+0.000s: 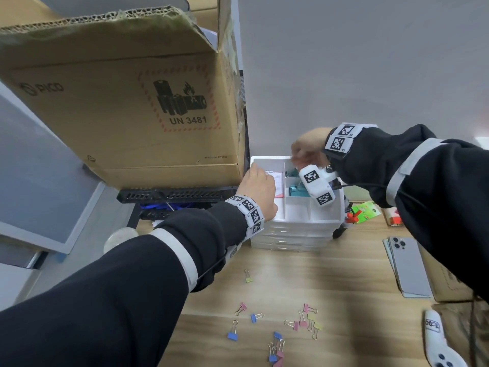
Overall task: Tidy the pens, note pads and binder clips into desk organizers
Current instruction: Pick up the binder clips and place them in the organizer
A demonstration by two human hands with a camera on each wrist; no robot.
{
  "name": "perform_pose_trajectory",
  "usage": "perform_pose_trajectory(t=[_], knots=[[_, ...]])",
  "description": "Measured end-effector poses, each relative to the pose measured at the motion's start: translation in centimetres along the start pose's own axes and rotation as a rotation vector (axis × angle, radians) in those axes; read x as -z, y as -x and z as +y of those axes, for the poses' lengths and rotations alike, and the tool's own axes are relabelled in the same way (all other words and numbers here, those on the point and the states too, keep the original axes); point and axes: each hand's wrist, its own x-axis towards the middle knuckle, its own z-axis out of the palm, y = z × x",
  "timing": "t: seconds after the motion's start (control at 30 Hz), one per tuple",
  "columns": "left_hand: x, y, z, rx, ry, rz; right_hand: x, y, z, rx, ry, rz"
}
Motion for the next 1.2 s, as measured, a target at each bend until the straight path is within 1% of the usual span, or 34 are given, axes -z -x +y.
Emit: perform_pose_trajectory(t=[0.07, 0.1, 0.2, 0.27, 0.3, 0.33, 0.4, 0.47, 0.53, 0.63, 0.7, 0.77, 0.8, 0.9, 0.97, 1.03, 1.1, 1.2], knots=[[0.1, 0.9, 0.2, -0.038, 0.077, 0.063, 0.1, 0.7, 0.3, 0.079, -0.271, 0.033], [0.2, 1.5, 0.3, -0.056, 0.116, 0.103, 0.1, 1.2, 0.6, 0.115, -0.348, 0.027], [0.1, 3.0, 0.6, -0.11, 0.231, 0.199, -0.1, 2.7, 1.6, 0.165, -0.393, -0.043], [0.1, 3.9, 0.8, -0.211, 0.271, 0.245, -0.3, 3.9, 2.5, 0.176, -0.405, -0.141], [0.2, 4.4, 1.0, -0.263, 0.281, 0.236, -0.6, 4.4, 3.1, 0.183, -0.399, -0.212], [0.1, 4.9, 1.2, -0.296, 0.282, 0.198, -0.8, 5.0, 3.7, 0.191, -0.376, -0.291], [-0.5, 6.1, 1.8, -0.305, 0.264, 0.114, -1.7, 6.3, 5.3, 0.21, -0.285, -0.449], [-1.8, 7.1, 2.3, -0.287, 0.261, 0.053, -2.8, 7.1, 7.1, 0.214, -0.166, -0.563], [-3.8, 8.2, 3.1, -0.244, 0.286, -0.022, -4.3, 7.3, 9.6, 0.184, -0.077, -0.628], [-7.6, 9.9, 4.2, -0.164, 0.329, -0.149, -6.7, 6.4, 13.9, 0.122, -0.034, -0.659], [-10.3, 11.0, 4.9, -0.13, 0.355, -0.258, -8.2, 5.5, 17.3, 0.065, -0.026, -0.654], [-12.7, 12.0, 5.6, -0.112, 0.374, -0.343, -9.7, 4.4, 20.7, 0.009, -0.011, -0.576], [-13.5, 12.5, 6.0, -0.119, 0.383, -0.365, -10.2, 3.9, 22.1, 0.008, 0.038, -0.503], [-16.3, 13.9, 8.3, -0.179, 0.387, -0.42, -12.4, 1.8, 26.7, 0.085, 0.335, -0.23], [-17.9, 14.8, 10.4, -0.237, 0.397, -0.417, -14.0, 1.0, 29.1, 0.094, 0.432, -0.139], [-19.2, 15.5, 12.4, -0.246, 0.476, -0.407, -15.5, 0.8, 31.3, 0.088, 0.439, -0.118], [-20.3, 16.1, 14.2, -0.194, 0.584, -0.411, -17.0, 0.7, 33.1, 0.08, 0.45, -0.121], [-21.3, 16.4, 15.9, -0.135, 0.694, -0.377, -18.4, 0.4, 34.7, 0.128, 0.53, -0.09]])
